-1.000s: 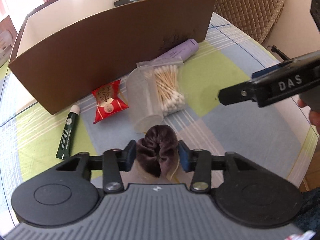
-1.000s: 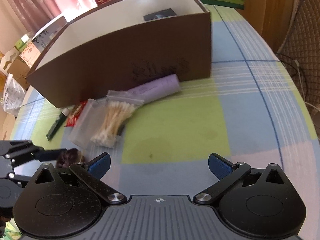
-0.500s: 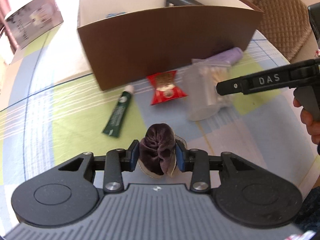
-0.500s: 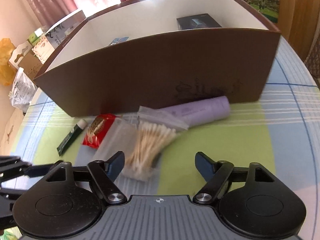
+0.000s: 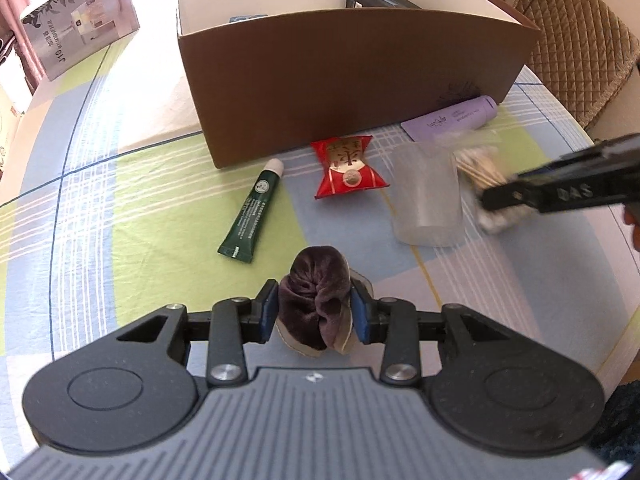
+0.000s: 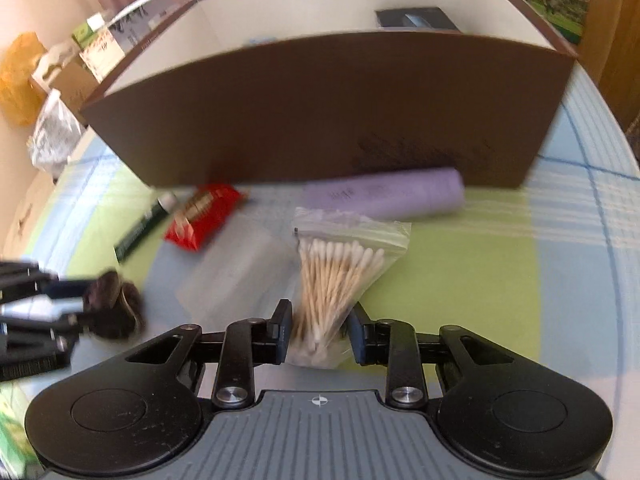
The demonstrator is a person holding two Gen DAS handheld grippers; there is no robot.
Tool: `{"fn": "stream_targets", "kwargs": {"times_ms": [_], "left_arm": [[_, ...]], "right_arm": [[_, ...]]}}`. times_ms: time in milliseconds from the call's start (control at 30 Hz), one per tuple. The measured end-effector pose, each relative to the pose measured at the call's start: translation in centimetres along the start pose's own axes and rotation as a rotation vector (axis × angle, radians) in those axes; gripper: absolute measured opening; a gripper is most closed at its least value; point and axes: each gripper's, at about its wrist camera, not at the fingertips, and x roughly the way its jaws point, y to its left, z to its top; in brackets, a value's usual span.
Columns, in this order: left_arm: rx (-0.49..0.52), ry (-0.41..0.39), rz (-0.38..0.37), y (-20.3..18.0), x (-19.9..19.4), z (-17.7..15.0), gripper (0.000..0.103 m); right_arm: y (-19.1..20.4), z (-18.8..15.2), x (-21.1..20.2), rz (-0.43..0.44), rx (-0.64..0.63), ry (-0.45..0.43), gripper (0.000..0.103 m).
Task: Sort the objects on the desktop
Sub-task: 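Grasp the bag of cotton swabs with the right tool while the left tool holds the scrunchie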
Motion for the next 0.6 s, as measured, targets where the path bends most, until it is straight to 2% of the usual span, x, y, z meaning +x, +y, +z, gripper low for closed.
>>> {"fn": "stream_targets", "kwargs": {"times_ms": [167, 200, 233, 267, 300, 333, 400, 533, 600], "left_arm": [[0.002, 0.009, -0.009, -0.1, 0.3, -0.1, 0.033], [0.000, 0.011, -0.010, -0.1, 0.3, 0.0, 0.033], [-0.001, 0.012, -0.011, 0.0, 0.4, 0.0, 0.034], [-0.001, 0.014, -0.012, -0.1, 0.5, 0.1, 0.034], [-0.001, 0.015, -0.012, -0.1, 0.5, 0.1, 0.034], [0.000, 0.015, -0.011, -0.1, 0.6, 0.1, 0.034], [0.001, 0.016, -0.010, -0.1, 0.6, 0.2, 0.034], [0.002, 0.018, -0.005, -0.2, 0.7, 0.3, 0.034], [0.005, 0.017, 0.000, -0.4, 0.7, 0.2, 0.034]], "right_arm": [[-2.1, -1.6, -2.1, -0.034, -0.005, 0.037, 0.028], [-2.5, -1.9, -2.4, -0.035, 0.005, 0.036, 0.036], [-2.7, -2.1, -2.5, -0.039, 0.011, 0.036, 0.049], [-2.8, -2.3, -2.5, -0.058, 0.019, 0.025, 0.057], [-3.0, -2.4, -2.7, -0.076, 0.028, 0.007, 0.072], [-3.1, -2.4, -2.8, -0.079, 0.038, -0.011, 0.074], [-3.0, -2.4, -2.7, -0.065, 0.049, -0.034, 0.074], [-2.0, -2.2, -1.6, -0.093, 0.020, -0.052, 0.073], [-1.2, -2.1, -0.9, -0.120, -0.018, -0.054, 0.059]]}}
